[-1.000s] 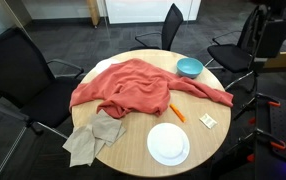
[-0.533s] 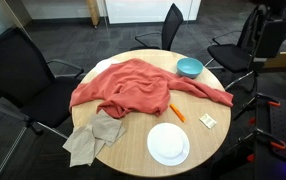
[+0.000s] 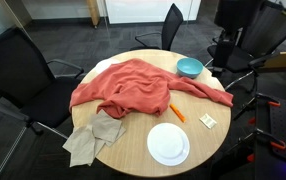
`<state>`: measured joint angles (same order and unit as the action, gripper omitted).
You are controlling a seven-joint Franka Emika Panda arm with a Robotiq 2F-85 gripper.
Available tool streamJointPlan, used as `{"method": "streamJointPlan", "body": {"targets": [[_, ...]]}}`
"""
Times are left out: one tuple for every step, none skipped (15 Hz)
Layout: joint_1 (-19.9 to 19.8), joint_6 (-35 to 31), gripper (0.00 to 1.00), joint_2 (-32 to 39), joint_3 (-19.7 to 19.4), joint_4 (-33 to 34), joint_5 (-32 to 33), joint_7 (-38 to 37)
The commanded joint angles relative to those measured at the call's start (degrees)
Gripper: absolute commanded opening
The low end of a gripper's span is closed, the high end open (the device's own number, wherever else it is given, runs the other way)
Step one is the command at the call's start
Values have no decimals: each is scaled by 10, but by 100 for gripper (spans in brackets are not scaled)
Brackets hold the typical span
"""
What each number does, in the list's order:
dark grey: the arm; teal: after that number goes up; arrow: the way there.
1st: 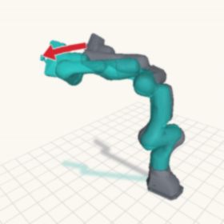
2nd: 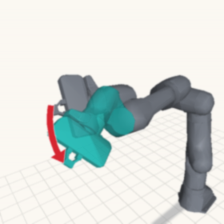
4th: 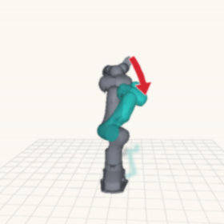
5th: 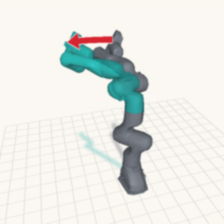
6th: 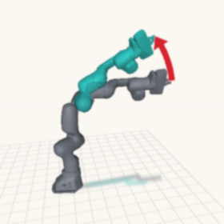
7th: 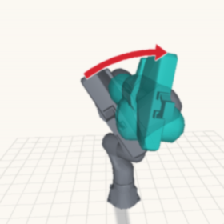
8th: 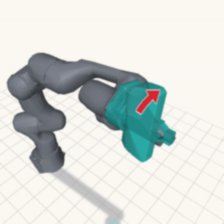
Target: Put the marker in the bowl
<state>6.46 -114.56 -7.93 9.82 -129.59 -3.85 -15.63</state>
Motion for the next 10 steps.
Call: {"method": "streamJointPlan", "body": {"targets": [[-5,-95,100,17,-10,-41,-7,-40],[-6,-122,100,24,-13,-51,-5,-51],[-7,-149,100,32,-15,-64,-4,-63],[-9,-185,100,39,-16,-80,3,-85],[-10,-209,100,48,-18,-91,5,-96],[-9,-232,100,59,-20,-101,1,-102],[-9,-260,100,72,-23,-111,-8,-100],[-9,-286,100,85,-25,-120,-7,-110],[-8,-306,100,99,-28,-126,-7,-117],[-7,-326,100,114,-31,-131,-6,-125]]}}
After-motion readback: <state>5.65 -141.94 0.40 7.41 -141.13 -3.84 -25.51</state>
